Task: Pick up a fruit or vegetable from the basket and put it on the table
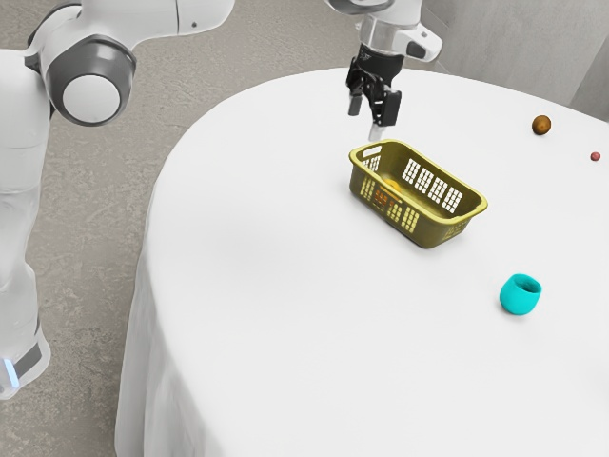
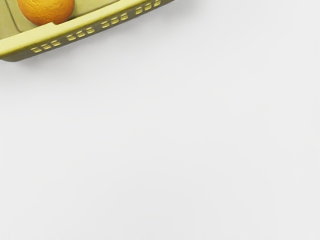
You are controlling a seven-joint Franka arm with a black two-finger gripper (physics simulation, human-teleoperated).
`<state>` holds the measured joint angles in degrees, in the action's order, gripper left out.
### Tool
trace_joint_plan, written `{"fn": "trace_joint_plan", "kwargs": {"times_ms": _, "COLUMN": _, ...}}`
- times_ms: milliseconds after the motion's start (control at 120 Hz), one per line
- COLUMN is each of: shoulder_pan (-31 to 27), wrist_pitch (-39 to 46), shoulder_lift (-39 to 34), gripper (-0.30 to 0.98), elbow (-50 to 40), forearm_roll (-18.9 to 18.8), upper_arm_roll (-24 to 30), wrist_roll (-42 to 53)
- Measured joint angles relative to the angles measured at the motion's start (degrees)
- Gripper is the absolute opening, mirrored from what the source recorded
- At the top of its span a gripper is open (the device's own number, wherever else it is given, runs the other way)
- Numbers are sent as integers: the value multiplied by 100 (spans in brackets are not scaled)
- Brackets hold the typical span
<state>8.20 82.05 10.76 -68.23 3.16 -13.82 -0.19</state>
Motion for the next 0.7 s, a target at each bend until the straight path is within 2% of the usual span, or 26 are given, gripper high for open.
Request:
{"fn": "trace_joint_plan", "kwargs": {"times_ms": 267, "shoulder_pan": -19, "wrist_pitch": -12, "shoulder_lift": -4, "gripper": 69, "elbow": 3, "forearm_roll": -1, "upper_arm_roll": 0, "wrist_roll": -1}}
{"fn": "trace_joint_plan", "kwargs": {"times_ms": 358, "shoulder_pan": -22, "wrist_pitch": 44, "shoulder_lift": 4, "gripper": 69, "elbow": 306, "forearm_roll": -14, "upper_arm_roll": 18, "wrist_roll": -19}}
{"fn": "trace_joint_plan", "kwargs": {"times_ms": 700, "shoulder_pan": -33, "wrist_pitch": 1769, "shoulder_lift": 863, "gripper": 69, "elbow": 405, "forearm_roll": -24, "upper_arm_roll": 18, "wrist_roll": -134}}
